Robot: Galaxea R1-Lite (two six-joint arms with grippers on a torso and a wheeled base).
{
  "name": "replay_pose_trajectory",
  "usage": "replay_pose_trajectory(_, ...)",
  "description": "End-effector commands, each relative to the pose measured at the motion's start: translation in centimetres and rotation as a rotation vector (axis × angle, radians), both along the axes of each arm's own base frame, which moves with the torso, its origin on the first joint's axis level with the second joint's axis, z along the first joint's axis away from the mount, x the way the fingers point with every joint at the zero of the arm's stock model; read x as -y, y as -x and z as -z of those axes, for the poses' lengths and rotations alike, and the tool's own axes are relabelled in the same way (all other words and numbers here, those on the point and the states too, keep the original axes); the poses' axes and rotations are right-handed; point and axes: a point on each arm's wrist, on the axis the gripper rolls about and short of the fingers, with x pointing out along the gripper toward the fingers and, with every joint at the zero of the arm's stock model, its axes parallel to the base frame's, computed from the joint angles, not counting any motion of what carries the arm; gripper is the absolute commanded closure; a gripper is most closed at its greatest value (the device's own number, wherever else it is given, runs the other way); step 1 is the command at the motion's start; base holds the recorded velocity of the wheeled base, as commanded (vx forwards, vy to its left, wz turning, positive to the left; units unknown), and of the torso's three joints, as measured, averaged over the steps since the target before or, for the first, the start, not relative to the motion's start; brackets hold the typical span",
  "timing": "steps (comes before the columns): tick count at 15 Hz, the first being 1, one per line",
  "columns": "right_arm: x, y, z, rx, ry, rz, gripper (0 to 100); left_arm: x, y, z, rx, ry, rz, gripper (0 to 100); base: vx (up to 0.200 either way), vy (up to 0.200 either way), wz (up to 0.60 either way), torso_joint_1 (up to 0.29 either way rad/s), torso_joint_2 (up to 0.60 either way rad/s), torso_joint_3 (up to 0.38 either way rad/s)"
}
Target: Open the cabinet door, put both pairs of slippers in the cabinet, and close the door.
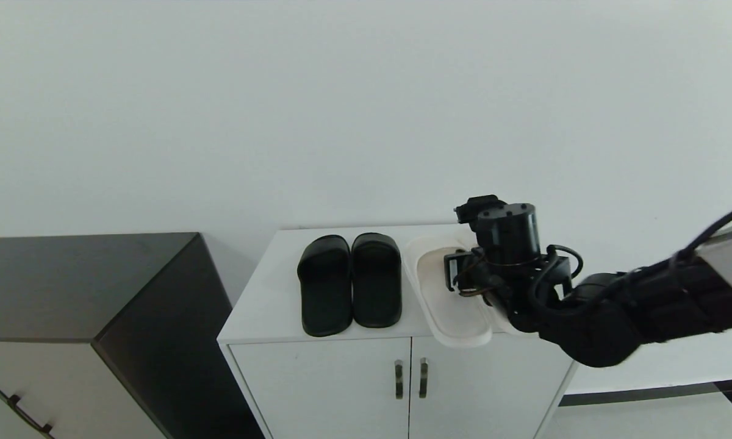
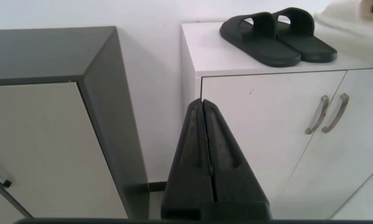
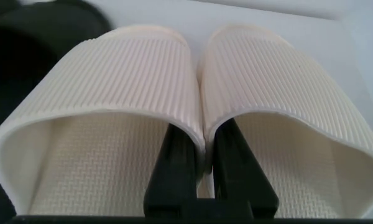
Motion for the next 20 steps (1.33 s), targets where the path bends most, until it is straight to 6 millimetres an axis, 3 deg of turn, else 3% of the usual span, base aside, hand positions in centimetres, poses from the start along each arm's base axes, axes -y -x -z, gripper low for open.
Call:
replay_pose_trajectory(1,2.0,7.2,-3.8,0.031,-0.066,-0.189,100,0.0,0.0,0.0,0.0,-0.001,0.0,100,0.0,0.0,0.0,0.0,0.0,0.0)
replay_pose_trajectory(3,3.6,10.9,-4.2,0.01,-0.092,-0.353,100,0.0,0.0,0.0,0.0,-0.001,0.0,100,0.0,0.0,0.0,0.0,0.0,0.0)
replay_pose_trajectory(5,4.8,12.5,-4.3,-0.025,-0.085,-0.424,100,0.0,0.0,0.0,0.0,-0.002,0.001,100,0.0,0.0,0.0,0.0,0.0,0.0)
replay_pose_trajectory(10,5.4,13.0,-3.4,-0.093,-0.045,-0.434,100,0.0,0.0,0.0,0.0,-0.002,0.001,100,0.0,0.0,0.0,0.0,0.0,0.0)
replay_pose_trajectory(16,5.8,13.6,-2.9,-0.112,-0.044,-0.47,100,0.0,0.0,0.0,0.0,-0.001,0.001,100,-0.2,0.0,0.0,0.004,0.0,0.002)
replay_pose_trajectory(20,6.4,14.2,-3.3,-0.111,-0.064,-0.522,100,0.0,0.0,0.0,0.0,-0.001,0.001,100,0.0,0.0,0.0,0.0,0.0,0.0)
